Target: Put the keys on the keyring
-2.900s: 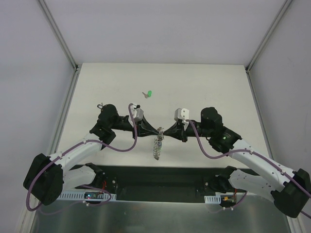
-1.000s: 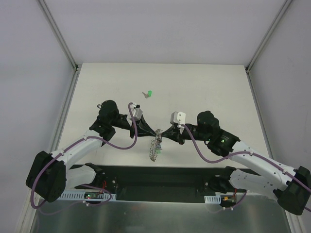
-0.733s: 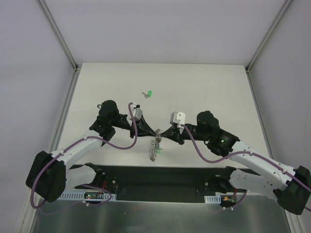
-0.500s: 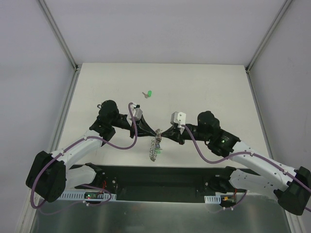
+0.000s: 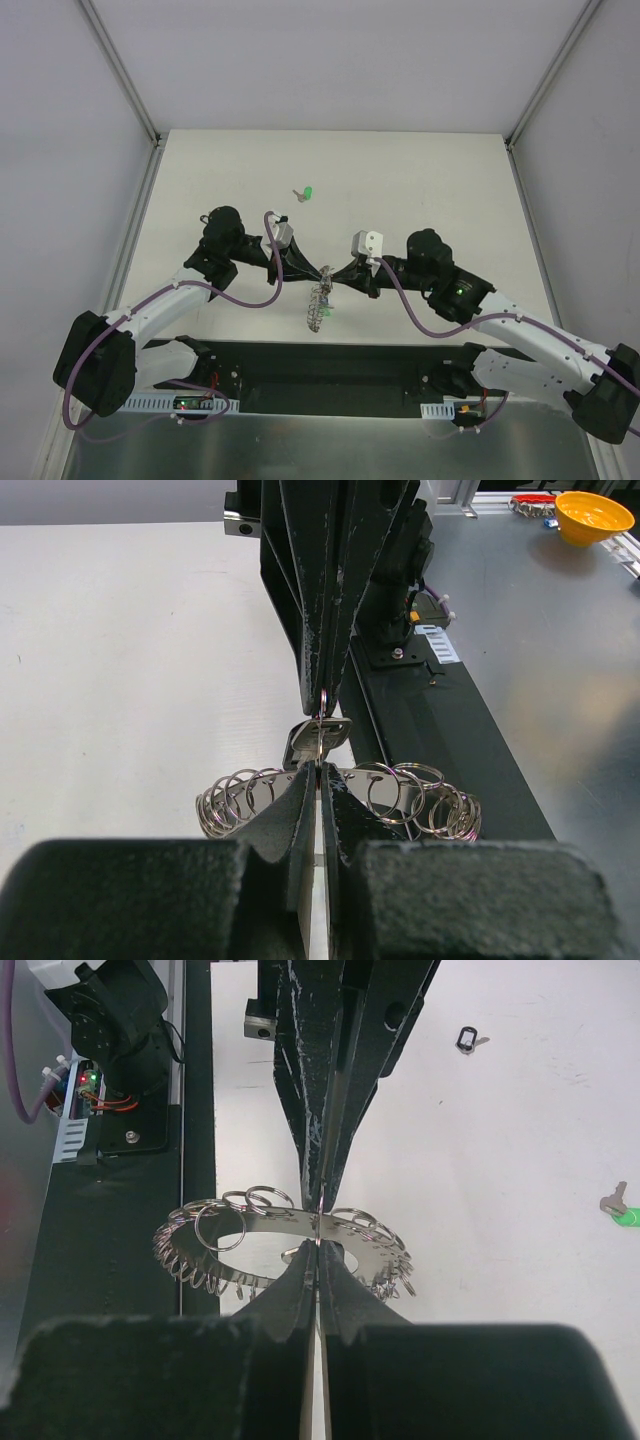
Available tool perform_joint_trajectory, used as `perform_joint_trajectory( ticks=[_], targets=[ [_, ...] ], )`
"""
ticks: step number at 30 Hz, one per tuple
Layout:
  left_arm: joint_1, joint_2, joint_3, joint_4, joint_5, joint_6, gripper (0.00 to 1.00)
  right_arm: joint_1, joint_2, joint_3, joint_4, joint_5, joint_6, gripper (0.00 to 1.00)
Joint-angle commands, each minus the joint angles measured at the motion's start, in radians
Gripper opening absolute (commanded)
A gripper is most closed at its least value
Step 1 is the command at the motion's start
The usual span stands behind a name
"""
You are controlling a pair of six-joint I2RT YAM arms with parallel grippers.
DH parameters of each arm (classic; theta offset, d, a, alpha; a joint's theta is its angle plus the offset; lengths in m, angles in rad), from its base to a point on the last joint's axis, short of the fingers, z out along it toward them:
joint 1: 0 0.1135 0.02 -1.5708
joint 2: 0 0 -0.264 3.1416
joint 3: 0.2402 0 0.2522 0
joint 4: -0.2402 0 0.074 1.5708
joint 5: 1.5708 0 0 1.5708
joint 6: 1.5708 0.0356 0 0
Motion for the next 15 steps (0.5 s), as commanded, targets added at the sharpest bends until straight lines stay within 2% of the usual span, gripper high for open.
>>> perform_joint_trajectory(
  ticks=[1, 15],
  targets=[
    [0.009, -0.014, 0.051, 0.051, 0.037, 0.017, 0.0, 0.008, 0.007, 0.011, 0.039, -0.018, 0.004, 0.01],
    [0.009, -0.023, 0.051, 0.05, 0.036, 0.018, 0.0, 0.014, 0.019, 0.023, 0.025, -0.021, -0.001, 0.01]
  ],
)
